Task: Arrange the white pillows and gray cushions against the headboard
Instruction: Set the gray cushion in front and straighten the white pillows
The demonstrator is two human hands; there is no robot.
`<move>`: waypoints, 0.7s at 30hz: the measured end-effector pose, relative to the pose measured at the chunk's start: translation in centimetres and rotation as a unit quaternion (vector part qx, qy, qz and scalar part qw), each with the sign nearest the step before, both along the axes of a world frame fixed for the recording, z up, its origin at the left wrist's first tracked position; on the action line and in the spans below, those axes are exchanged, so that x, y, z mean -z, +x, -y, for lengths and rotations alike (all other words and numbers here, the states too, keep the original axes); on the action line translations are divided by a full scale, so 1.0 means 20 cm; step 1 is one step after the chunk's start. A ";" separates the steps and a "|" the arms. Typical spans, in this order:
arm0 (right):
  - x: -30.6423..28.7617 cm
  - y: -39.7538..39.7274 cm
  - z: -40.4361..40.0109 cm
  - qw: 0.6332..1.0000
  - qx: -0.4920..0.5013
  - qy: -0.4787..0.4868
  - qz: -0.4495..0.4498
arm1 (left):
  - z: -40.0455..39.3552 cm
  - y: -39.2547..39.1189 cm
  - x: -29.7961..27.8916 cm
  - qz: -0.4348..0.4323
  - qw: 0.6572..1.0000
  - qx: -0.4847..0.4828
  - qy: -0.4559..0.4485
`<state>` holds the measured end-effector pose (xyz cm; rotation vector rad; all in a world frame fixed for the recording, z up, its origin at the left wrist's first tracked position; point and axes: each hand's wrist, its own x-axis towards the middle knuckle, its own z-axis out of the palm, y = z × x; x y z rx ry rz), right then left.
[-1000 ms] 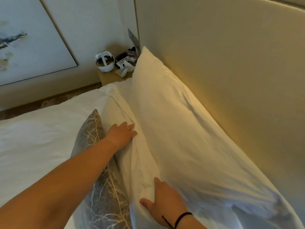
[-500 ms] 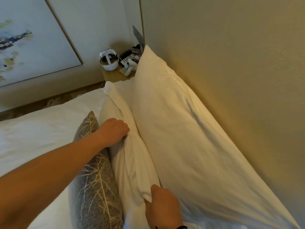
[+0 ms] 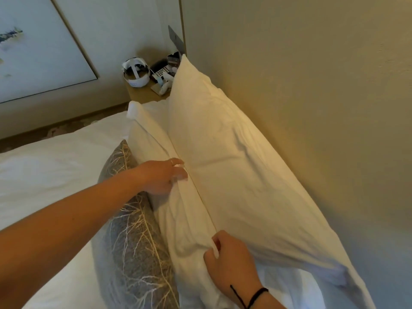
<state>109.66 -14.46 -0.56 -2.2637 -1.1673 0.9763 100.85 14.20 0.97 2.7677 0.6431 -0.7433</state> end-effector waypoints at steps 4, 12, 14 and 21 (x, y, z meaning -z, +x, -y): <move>-0.01 0.05 0.07 0.991 0.096 0.024 -0.092 | 0.12 0.05 -0.02 0.004 0.998 0.046 -0.050; -0.08 -0.09 0.16 0.944 -0.181 0.122 0.248 | 0.35 0.09 0.01 0.134 0.984 0.042 -0.106; -0.09 -0.09 0.14 0.930 -0.239 0.062 0.273 | 0.42 0.11 -0.01 0.135 0.981 0.061 -0.125; -0.13 0.08 0.19 0.963 -0.152 0.007 0.222 | 0.52 0.21 -0.11 0.182 0.969 0.102 -0.131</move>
